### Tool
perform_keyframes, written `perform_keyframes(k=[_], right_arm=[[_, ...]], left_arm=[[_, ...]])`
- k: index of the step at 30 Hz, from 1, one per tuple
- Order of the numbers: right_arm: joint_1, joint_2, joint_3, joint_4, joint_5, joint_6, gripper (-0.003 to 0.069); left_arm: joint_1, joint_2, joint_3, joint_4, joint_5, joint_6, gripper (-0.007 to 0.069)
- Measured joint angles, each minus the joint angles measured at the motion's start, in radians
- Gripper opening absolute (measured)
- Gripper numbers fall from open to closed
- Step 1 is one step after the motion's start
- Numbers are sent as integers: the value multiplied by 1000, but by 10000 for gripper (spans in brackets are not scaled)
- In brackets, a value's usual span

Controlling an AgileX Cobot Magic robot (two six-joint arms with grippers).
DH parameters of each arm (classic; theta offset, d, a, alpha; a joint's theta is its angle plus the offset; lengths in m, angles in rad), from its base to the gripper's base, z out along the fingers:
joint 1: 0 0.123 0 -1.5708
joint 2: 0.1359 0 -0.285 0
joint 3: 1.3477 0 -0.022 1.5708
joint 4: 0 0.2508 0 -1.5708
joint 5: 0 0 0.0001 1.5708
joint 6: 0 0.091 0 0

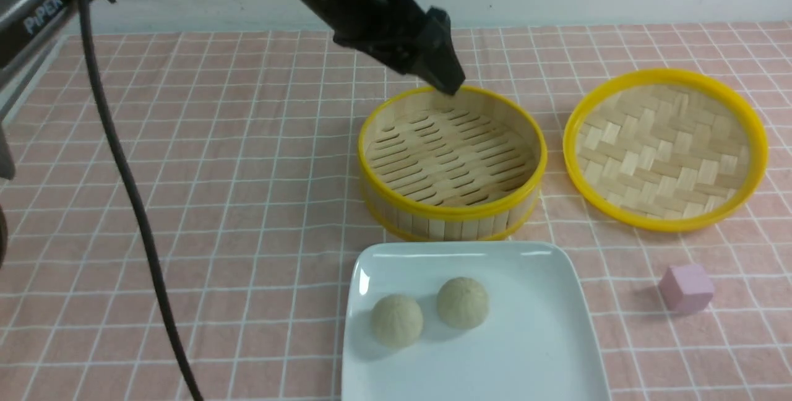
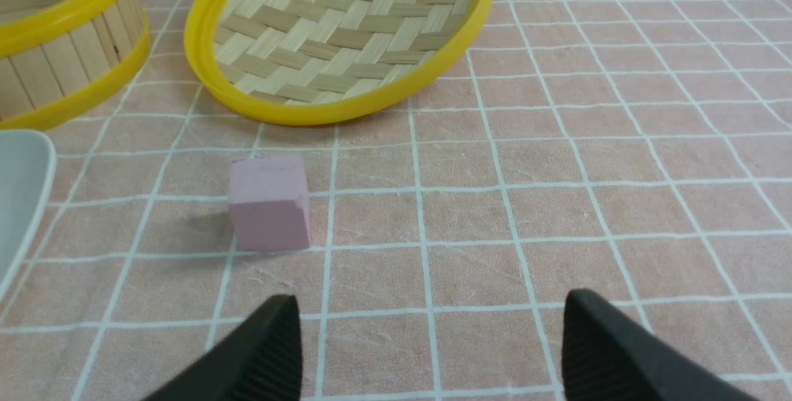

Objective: Put the steamed buns into the plate on the pink tablecloth.

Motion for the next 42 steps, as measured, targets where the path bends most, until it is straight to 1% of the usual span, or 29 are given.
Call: perform_keyframes(k=[2, 4, 8, 10, 15, 20, 28, 37, 42], right_arm=[[0, 0, 0, 0, 0, 0, 548], [0, 0, 0, 0, 0, 0, 548], [0, 0, 0, 0, 0, 0, 548], [0, 0, 0, 0, 0, 0, 548], [0, 0, 0, 0, 0, 0, 548], [0, 0, 0, 0, 0, 0, 548], [0, 0, 0, 0, 0, 0, 548], [0, 0, 0, 0, 0, 0, 548], [0, 0, 0, 0, 0, 0, 548]], left_arm=[[0, -25, -34, 16, -53, -27, 531], [0, -43, -46, 39, -124, -36, 517], [0, -71, -51, 164, -291, -44, 507], [0, -72, -51, 225, -348, -57, 505], [1, -72, -51, 343, -501, -140, 505], [1, -72, -51, 379, -544, -153, 505], [1, -66, -51, 381, -546, -167, 505], [1, 4, -51, 383, -549, -168, 505], [1, 20, -25, 417, -542, -170, 496]])
